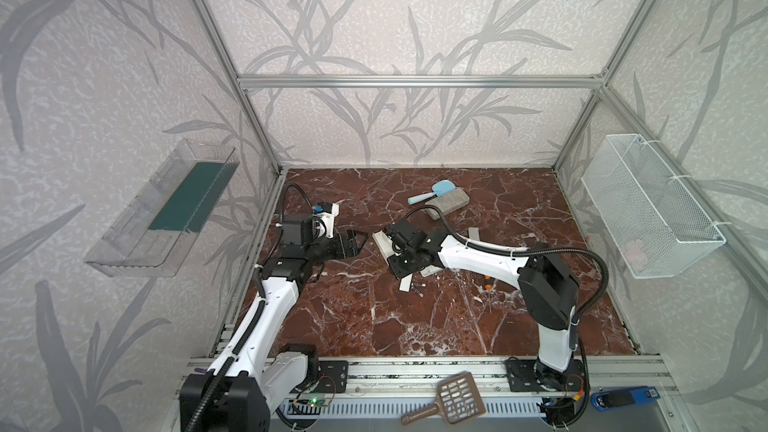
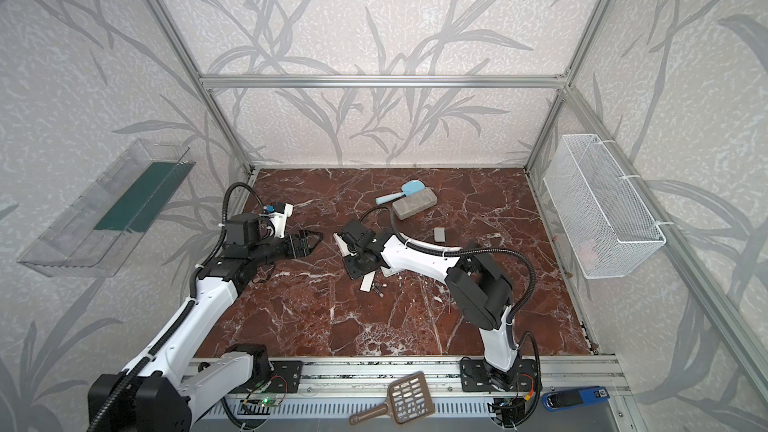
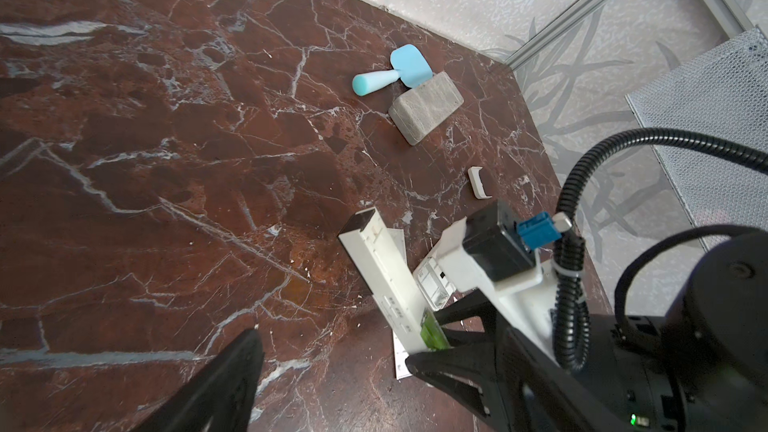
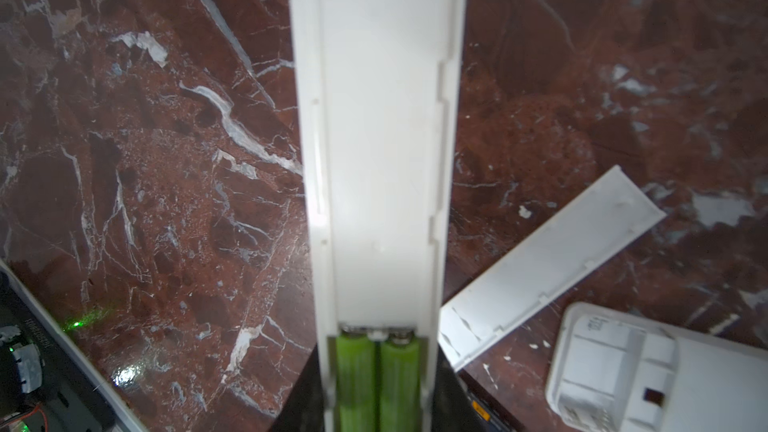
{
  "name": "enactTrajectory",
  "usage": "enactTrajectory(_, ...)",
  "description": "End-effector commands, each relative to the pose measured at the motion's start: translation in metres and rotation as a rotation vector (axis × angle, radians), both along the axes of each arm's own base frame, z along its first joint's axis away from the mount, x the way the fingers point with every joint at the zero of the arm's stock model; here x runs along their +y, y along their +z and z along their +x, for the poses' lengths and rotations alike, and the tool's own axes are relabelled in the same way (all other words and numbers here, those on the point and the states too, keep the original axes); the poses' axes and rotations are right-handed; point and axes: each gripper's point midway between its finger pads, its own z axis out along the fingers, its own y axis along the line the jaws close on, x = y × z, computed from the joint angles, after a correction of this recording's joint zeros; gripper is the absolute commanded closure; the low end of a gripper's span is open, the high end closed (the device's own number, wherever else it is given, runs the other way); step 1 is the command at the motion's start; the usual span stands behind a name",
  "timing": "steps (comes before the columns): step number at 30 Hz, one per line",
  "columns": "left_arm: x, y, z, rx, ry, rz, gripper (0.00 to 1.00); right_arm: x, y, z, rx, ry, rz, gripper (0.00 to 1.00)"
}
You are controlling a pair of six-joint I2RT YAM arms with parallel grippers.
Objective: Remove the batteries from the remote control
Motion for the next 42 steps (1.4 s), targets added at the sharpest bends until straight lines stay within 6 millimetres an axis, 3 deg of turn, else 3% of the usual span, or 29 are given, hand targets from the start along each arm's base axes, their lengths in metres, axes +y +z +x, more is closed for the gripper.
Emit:
enactTrajectory(1,-0.005,-0.001,0.001,-0.003,-0.001,0.009,0.12,-0.035,0.002,-0.003,0.020,-0.055,-0.030,1.00)
enactTrajectory(10,-0.053,-0.022,-0.005,0.024,-0.102,0.039,0.17,-0.137,-0.004,-0.056,0.047,-0.129,-0.169,1.00)
enactTrajectory(18,-0.090,-0.038,-0.005,0.069,-0.181,0.022,0.22,-0.173,-0.018,-0.103,0.100,-0.114,-0.145,1.00)
enactTrajectory(23,-0.100,-0.051,-0.009,0.110,-0.203,0.028,0.24,-0.175,-0.030,-0.123,0.177,-0.089,-0.149,1.00)
enactTrajectory(31,-0.100,-0.058,-0.013,0.129,-0.210,0.051,0.25,-0.169,-0.043,-0.124,0.252,-0.041,-0.247,1.00)
enactTrajectory(35,-0.097,-0.060,-0.015,0.129,-0.208,0.071,0.25,-0.169,-0.049,-0.113,0.249,-0.055,-0.309,1.00)
enactTrajectory(42,-0.096,-0.062,-0.014,0.130,-0.212,0.087,0.25,-0.152,-0.054,-0.072,0.199,-0.079,-0.326,1.00)
